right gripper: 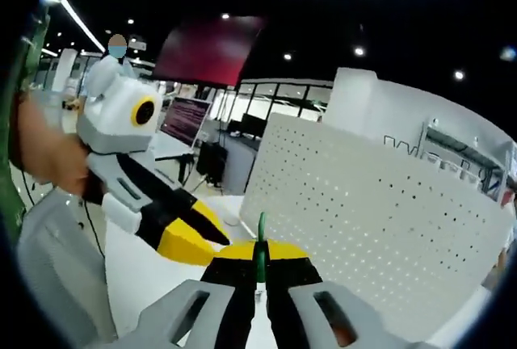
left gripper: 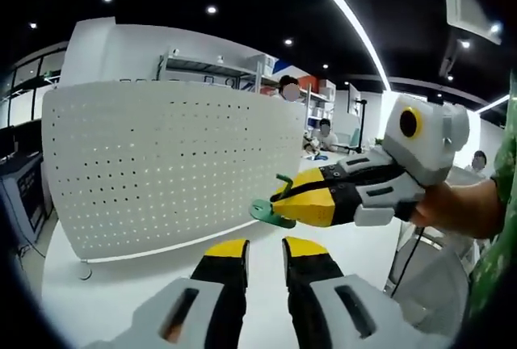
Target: Insert the hook assembly into the mounting plate slot until the hook locks in place.
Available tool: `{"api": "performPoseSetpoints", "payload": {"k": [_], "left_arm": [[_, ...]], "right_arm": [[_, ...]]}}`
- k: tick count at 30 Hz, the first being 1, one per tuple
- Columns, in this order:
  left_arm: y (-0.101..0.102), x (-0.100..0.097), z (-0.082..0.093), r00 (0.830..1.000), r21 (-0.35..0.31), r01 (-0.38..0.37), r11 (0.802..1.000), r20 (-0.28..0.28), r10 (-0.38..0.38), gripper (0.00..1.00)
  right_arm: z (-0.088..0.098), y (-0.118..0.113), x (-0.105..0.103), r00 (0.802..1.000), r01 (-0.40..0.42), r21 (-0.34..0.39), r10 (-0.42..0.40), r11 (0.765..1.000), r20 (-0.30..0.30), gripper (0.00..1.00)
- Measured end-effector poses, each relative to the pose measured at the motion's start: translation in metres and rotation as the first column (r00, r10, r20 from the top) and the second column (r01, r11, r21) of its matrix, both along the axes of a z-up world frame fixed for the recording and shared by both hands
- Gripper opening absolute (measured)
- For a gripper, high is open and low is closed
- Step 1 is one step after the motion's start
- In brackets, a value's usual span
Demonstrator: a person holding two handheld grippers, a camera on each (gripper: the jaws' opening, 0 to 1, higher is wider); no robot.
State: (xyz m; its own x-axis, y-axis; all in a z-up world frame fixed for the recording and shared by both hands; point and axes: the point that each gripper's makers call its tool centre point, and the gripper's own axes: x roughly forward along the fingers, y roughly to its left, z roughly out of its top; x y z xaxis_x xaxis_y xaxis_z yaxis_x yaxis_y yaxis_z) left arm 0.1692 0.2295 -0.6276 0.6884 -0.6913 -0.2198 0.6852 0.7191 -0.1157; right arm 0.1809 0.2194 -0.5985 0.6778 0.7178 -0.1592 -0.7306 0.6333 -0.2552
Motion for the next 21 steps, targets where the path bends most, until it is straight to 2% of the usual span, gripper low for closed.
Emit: {"api": "performPoseSetpoints", "payload": {"k": [3,13,16,21], "left_arm": [[-0.0045,-0.0003,0.0041,1.0,-0.029,0.005,1.0,-0.003,-0.006,0.17],[-0.0068,-0.001,0.0074,0.999,-0.104,0.004,0.995,-0.05,-0.009,0.14],[-0.0053,0.0,0.0075,0.999,-0.108,-0.002,0.994,-0.053,-0.004,0.13],[-0.0015,0.0025,0.009,1.0,-0.085,-0.011,0.996,-0.025,0.009,0.1]], "right_arm": [[0.0024,0.0005,-0.0015,1.0,-0.004,0.032,0.004,0.999,-0.014,0.01],[0.0022,0.0027,-0.0065,1.0,-0.01,0.048,0.011,0.999,-0.013,0.01],[0.0022,0.0041,-0.0079,1.0,-0.013,0.047,0.014,0.999,-0.013,0.01],[0.0032,0.0054,-0.0077,1.0,-0.015,0.047,0.016,0.999,-0.012,0.01]]}}
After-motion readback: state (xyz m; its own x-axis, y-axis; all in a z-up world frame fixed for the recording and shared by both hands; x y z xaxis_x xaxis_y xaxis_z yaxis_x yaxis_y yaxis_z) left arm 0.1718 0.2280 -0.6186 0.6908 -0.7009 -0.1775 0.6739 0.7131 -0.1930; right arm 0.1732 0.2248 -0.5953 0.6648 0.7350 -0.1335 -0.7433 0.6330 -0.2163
